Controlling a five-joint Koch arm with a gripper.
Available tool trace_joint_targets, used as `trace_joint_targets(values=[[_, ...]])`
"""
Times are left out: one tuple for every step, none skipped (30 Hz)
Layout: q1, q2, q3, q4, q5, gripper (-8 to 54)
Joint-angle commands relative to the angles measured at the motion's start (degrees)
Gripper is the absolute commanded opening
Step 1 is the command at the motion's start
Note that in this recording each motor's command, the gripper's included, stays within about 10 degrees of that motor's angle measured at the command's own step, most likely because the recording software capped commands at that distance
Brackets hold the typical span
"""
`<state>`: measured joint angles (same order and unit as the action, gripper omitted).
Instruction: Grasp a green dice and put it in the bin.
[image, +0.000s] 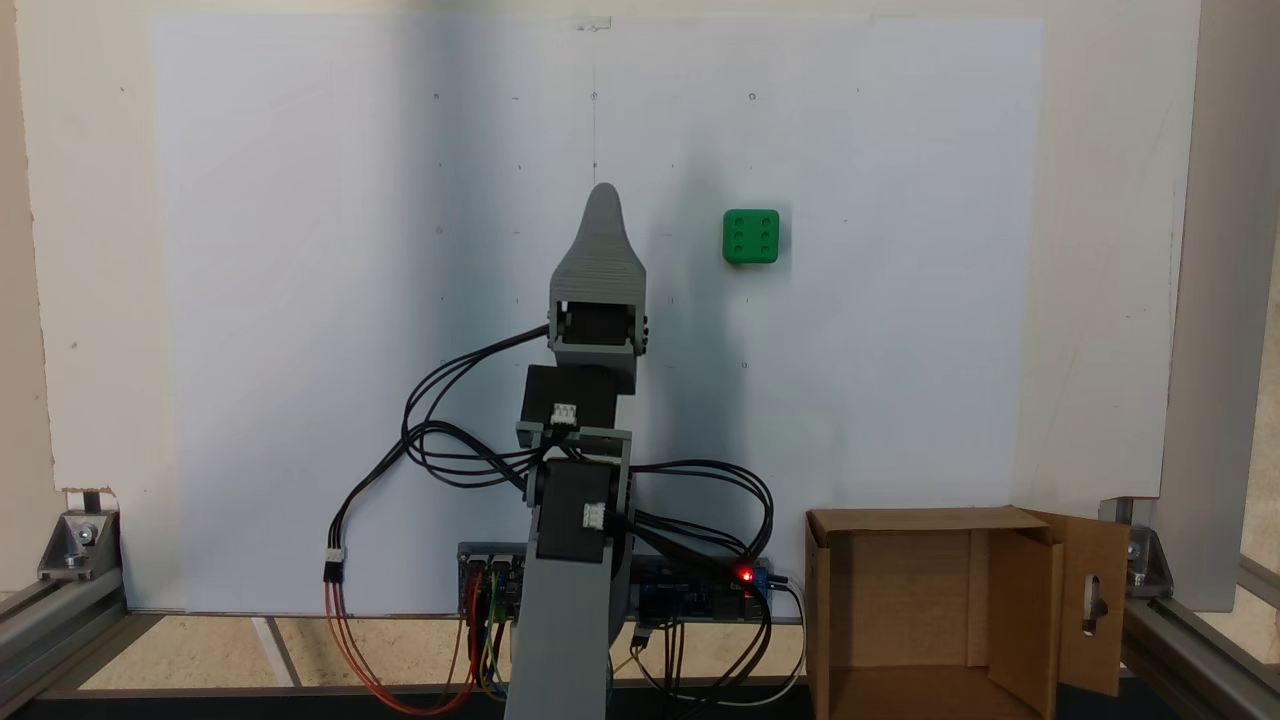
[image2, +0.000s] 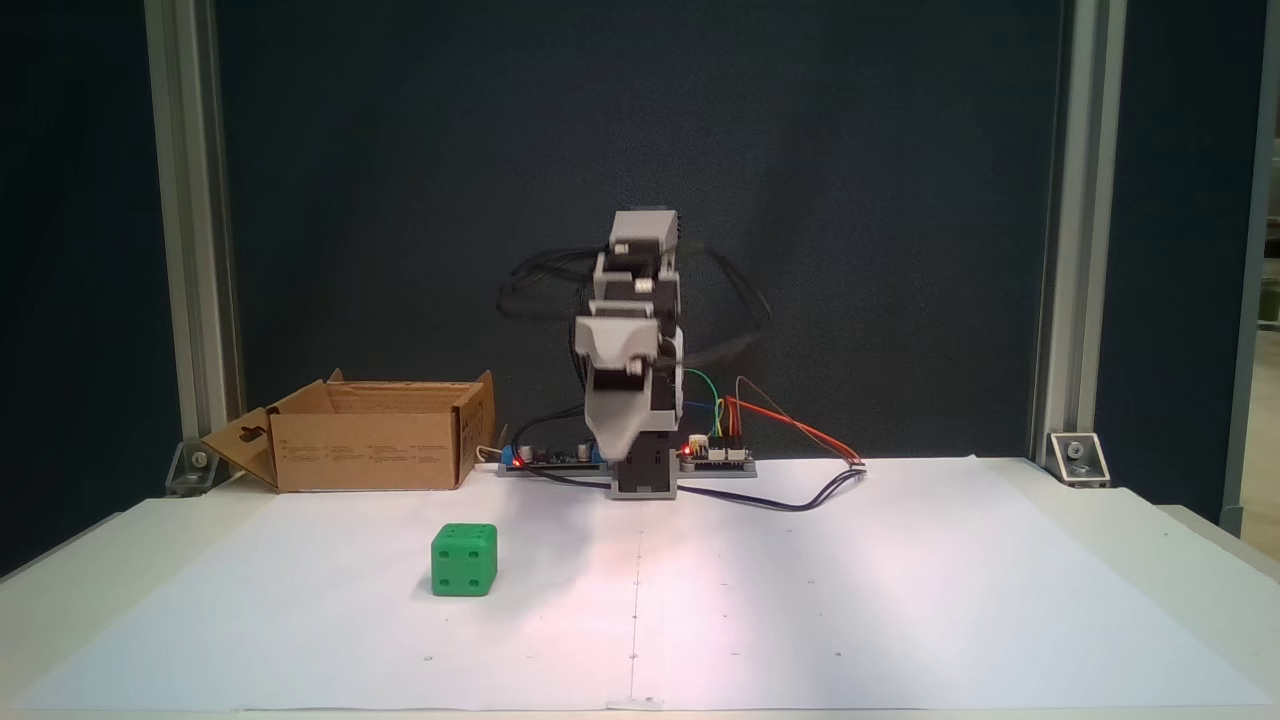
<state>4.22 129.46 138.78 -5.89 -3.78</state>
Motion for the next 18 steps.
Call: trace_joint_targets(values=[[1.85, 6.06, -7.47, 9.12, -1.23, 43.2], [2.90, 5.98, -10.20, 12.81, -0.53, 43.2], [3.87, 5.89, -12.22, 16.59, -0.44, 43.2], [5.19, 5.63, -14.24, 20.37, -0.35, 43.2], [6.50, 4.57, -16.00, 23.89, -0.18, 43.2], [7.82, 2.72, -18.02, 27.58, -0.18, 43.2], [9.23, 1.14, -19.86, 31.09, -0.18, 43.2], [10.72, -0.62, -21.27, 35.14, -0.18, 43.3], [12.30, -2.20, -23.12, 38.65, -0.18, 43.4], [13.89, -3.96, -25.22, 42.43, -0.35, 43.5], [15.64, -5.71, -27.33, 46.12, -1.49, 43.8], [17.23, -7.29, -29.79, 49.73, -2.99, 44.4], [18.90, -8.70, -32.26, 53.24, -4.22, 44.6], [20.39, -10.20, -34.37, 56.76, -6.06, 44.6], [22.15, -11.51, -36.91, 60.27, -8.00, 44.7], [23.73, -12.83, -39.46, 63.79, -9.93, 44.7], [25.14, -13.80, -41.48, 66.95, -11.95, 44.7], [26.54, -15.03, -43.59, 70.56, -13.97, 44.8]])
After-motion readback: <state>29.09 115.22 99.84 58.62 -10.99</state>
